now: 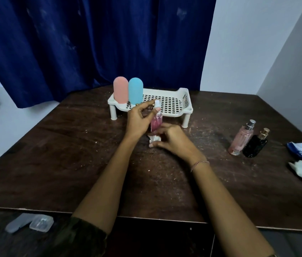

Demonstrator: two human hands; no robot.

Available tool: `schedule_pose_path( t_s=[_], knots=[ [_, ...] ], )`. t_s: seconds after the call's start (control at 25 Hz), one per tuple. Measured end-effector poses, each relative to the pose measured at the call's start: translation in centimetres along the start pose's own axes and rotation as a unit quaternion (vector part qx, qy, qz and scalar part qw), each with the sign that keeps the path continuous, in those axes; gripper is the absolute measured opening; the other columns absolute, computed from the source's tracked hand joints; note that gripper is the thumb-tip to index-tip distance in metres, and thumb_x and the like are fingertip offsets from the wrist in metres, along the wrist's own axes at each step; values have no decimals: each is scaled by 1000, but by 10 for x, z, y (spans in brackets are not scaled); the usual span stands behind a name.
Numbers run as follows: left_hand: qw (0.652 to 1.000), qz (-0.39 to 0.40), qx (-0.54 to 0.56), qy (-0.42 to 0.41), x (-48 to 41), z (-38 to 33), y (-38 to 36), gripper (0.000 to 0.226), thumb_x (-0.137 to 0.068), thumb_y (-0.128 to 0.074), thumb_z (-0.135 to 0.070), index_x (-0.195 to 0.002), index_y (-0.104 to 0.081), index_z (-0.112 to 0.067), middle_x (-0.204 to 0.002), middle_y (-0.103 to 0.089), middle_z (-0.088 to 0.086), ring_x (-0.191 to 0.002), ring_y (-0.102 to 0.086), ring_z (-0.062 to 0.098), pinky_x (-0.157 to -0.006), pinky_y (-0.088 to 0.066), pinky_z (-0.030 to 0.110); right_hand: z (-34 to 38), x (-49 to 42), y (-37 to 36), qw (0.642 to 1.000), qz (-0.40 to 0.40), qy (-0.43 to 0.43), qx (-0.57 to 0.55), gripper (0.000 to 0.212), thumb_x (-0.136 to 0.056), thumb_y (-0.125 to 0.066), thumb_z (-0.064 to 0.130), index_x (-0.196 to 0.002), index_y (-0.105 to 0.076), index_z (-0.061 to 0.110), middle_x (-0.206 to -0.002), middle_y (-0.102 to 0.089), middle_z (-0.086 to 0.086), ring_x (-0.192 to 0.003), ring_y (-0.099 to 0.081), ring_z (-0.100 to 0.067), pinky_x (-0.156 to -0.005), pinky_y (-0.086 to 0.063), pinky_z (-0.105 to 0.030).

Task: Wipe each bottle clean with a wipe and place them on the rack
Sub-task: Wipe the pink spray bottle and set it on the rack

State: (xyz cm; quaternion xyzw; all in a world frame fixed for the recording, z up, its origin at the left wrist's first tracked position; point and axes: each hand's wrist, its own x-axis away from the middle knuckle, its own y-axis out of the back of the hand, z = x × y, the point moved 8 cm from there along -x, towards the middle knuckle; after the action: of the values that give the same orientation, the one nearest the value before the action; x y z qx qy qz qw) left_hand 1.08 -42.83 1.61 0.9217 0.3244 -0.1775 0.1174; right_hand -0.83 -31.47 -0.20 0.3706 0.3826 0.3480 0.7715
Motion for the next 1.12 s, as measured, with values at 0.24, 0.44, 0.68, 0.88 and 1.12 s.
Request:
schedule_pose_path(
  t_s=[0.24, 0.44, 0.68, 0.88, 1.12],
  knots=[
    [1000, -21, -8, -1, 0, -4, 7, 28, -84, -67, -16, -109, -66, -4, -106, -67, 5, -91, -60, 5, -76, -48, 8, -2, 5, 32, 987, -147, -21, -62, 17, -77, -72, 9, -95, -72, 10, -96, -68, -3, -85, -60, -9, -84, -49, -22],
    [999, -9, -34, -9, 2, -10, 6, 31, -84, -67, -19, -111, -65, -5, -101, -63, -4, -93, -59, 6, -76, -48, 7, -14, 18, 63, 934, -333, -84, -96, 27, -80, -69, 8, -107, -68, 10, -100, -58, 8, -93, -53, -2, -86, -49, -18],
    [998, -16, -59, -33, 1, -12, 8, 24, -84, -67, -18, -103, -68, -3, -95, -67, 3, -77, -57, -3, -68, -44, 3, 26, 13, 42, 953, -299, 38, 5, 18, -81, -65, 3, -98, -70, 6, -99, -65, -5, -95, -51, -11, -88, -38, -13],
    [996, -11, -79, -46, 2, -15, 7, 26, -85, -67, -19, -105, -68, -3, -93, -64, -1, -75, -55, -5, -66, -43, 2, 27, 11, 42, 955, -280, 32, 91, 22, -81, -62, -1, -101, -68, 5, -98, -65, -5, -94, -53, -19, -85, -42, -22],
    [995, -15, -89, -49, 3, -13, 6, 29, -84, -68, -25, -106, -68, -6, -93, -65, -2, -77, -56, -2, -66, -42, 1, 9, 16, 50, 955, -296, 0, 9, 18, -82, -65, 1, -98, -70, 6, -96, -67, -5, -90, -61, -16, -86, -50, -27]
  ],
)
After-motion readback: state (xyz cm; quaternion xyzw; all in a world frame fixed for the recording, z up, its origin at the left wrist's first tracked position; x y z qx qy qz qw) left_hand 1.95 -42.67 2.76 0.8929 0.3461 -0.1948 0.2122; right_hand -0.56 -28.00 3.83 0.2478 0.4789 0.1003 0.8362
